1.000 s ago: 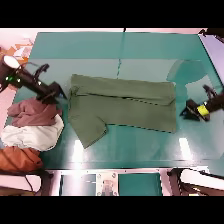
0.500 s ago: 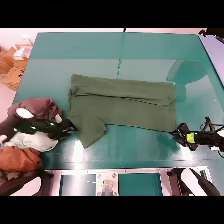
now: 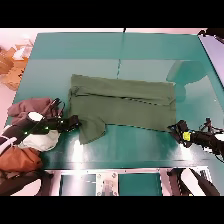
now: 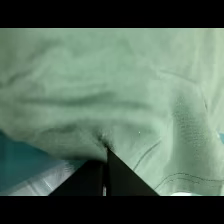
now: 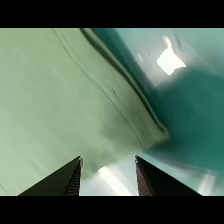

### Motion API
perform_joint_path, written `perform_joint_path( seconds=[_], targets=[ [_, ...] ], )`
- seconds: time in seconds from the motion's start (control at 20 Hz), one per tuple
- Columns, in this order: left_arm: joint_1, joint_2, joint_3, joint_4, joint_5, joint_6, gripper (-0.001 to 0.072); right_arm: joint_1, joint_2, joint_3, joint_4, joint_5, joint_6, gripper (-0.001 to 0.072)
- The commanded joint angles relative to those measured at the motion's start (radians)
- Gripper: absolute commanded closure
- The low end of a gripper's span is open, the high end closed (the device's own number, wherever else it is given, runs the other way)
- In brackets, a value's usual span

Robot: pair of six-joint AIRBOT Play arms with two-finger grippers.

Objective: Fold the shirts.

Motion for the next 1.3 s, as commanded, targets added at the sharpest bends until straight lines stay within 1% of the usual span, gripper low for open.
perform_joint_path(
  seconds=[0.0, 0.2, 0.25, 0.3, 0.35, 0.4, 0.5, 0.55, 0.6, 0.7, 0.75, 0.85, 0.95, 1.15, 1.25],
  targets=[
    [-0.006, 0.002, 0.043, -0.035, -0.084, 0.025, 0.0685, 0.048, -0.045, -0.002, 0.12, -0.112, -0.012, 0.0226],
    [-0.006, 0.002, 0.044, -0.022, -0.127, 0.024, 0.0686, 0.129, -0.163, 0.0, 0.249, -0.199, -0.023, 0.0235],
    [-0.006, 0.002, 0.046, -0.018, -0.139, 0.024, 0.0686, 0.13, -0.17, 0.004, 0.256, -0.195, -0.053, 0.036],
    [-0.006, 0.006, 0.05, -0.012, -0.156, 0.023, 0.0686, 0.127, -0.166, 0.01, 0.255, -0.178, -0.081, 0.0525],
    [-0.006, 0.02, 0.05, 0.002, -0.166, 0.014, 0.0686, 0.126, -0.164, 0.024, 0.251, -0.151, -0.108, 0.062],
    [-0.006, 0.041, 0.05, 0.026, -0.176, -0.007, 0.0687, 0.12, -0.162, 0.041, 0.239, -0.123, -0.132, 0.069],
    [-0.006, 0.111, 0.05, 0.163, -0.213, -0.103, 0.0687, 0.094, -0.158, 0.093, 0.173, -0.05, -0.135, 0.0691],
    [-0.006, 0.161, 0.05, 0.247, -0.251, -0.169, 0.0687, 0.077, -0.156, 0.126, 0.125, -0.012, -0.134, 0.0691],
    [-0.006, 0.214, 0.05, 0.307, -0.294, -0.216, 0.0687, 0.054, -0.151, 0.161, 0.07, 0.033, -0.119, 0.0691],
    [-0.006, 0.331, 0.05, 0.395, -0.388, -0.299, 0.0687, 0.021, -0.138, 0.214, -0.016, 0.098, -0.07, 0.0691],
    [-0.006, 0.379, 0.05, 0.408, -0.43, -0.325, 0.0687, 0.013, -0.127, 0.232, -0.045, 0.122, -0.054, 0.0691],
    [-0.006, 0.43, 0.05, 0.408, -0.493, -0.353, 0.0687, 0.012, -0.11, 0.248, -0.071, 0.153, -0.044, 0.0691],
    [-0.006, 0.427, 0.05, 0.405, -0.523, -0.354, 0.0687, 0.012, -0.104, 0.251, -0.067, 0.165, -0.044, 0.0691],
    [-0.006, 0.42, 0.117, 0.404, -0.434, -0.349, 0.0687, 0.014, -0.105, 0.317, 0.022, 0.171, -0.057, 0.0691],
    [-0.006, 0.379, 0.198, 0.404, -0.405, -0.322, 0.0687, 0.051, -0.111, 0.387, 0.047, 0.154, -0.056, 0.0691]
  ],
)
